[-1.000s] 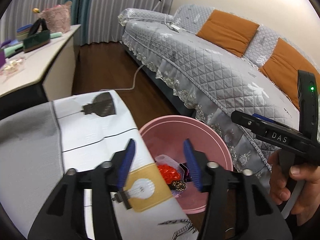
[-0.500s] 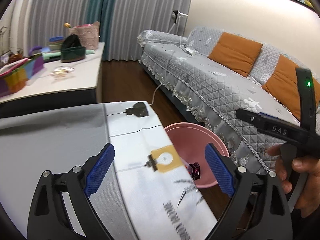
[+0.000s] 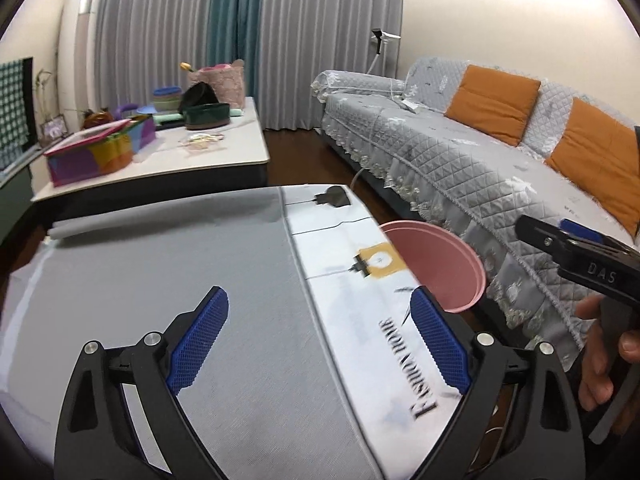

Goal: Collect trash

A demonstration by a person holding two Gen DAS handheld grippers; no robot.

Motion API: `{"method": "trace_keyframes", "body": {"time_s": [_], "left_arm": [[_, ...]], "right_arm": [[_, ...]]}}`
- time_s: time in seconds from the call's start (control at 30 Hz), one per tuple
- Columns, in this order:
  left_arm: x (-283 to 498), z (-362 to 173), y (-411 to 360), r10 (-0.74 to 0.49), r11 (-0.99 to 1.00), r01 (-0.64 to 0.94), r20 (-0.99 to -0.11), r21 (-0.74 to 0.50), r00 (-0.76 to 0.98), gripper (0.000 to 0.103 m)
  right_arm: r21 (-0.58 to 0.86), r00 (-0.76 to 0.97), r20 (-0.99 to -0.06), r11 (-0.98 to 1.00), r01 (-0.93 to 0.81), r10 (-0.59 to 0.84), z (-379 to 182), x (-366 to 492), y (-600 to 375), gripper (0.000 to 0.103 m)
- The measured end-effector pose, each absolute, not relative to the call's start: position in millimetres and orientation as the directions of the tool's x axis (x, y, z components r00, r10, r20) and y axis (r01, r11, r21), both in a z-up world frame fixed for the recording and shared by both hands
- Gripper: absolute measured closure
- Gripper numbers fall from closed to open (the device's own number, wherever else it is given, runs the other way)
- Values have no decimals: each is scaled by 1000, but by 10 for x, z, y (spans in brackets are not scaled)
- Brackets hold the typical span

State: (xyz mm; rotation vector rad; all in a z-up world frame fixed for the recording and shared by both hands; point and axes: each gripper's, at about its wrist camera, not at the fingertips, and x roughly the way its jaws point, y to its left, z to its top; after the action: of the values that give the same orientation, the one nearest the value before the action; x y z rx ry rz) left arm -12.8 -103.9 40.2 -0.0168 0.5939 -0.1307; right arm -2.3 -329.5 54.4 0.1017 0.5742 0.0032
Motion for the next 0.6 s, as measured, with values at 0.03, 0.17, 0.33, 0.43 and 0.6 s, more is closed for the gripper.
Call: {"method": "trace_keyframes", "body": {"time_s": [0.03, 0.17, 0.33, 0.43, 0.6], "left_arm": [[-200, 391, -1017, -112, 994, 103, -556, -48, 823, 14], [-448, 283, -1007, -95, 995, 92, -574, -35, 813, 10], [-523, 64, -988, -68, 998, 57, -598, -37, 799, 8], [-472, 15, -938, -40, 999, 23, -592, -37, 805, 8], [-407, -33, -843, 6, 999, -34, -600, -36, 800, 8]], "right_arm": [[93, 839, -543, 995, 29, 26, 522, -64, -3289, 5], [65, 826, -563, 997, 50, -4, 385, -293, -3252, 5], [23, 816, -578, 999, 42, -21, 248, -411, -3146, 5], [6, 810, -586, 1000, 31, -21, 194, -364, -3083, 5], [-17, 802, -597, 1000, 19, -26, 135, -286, -2978, 5]]}}
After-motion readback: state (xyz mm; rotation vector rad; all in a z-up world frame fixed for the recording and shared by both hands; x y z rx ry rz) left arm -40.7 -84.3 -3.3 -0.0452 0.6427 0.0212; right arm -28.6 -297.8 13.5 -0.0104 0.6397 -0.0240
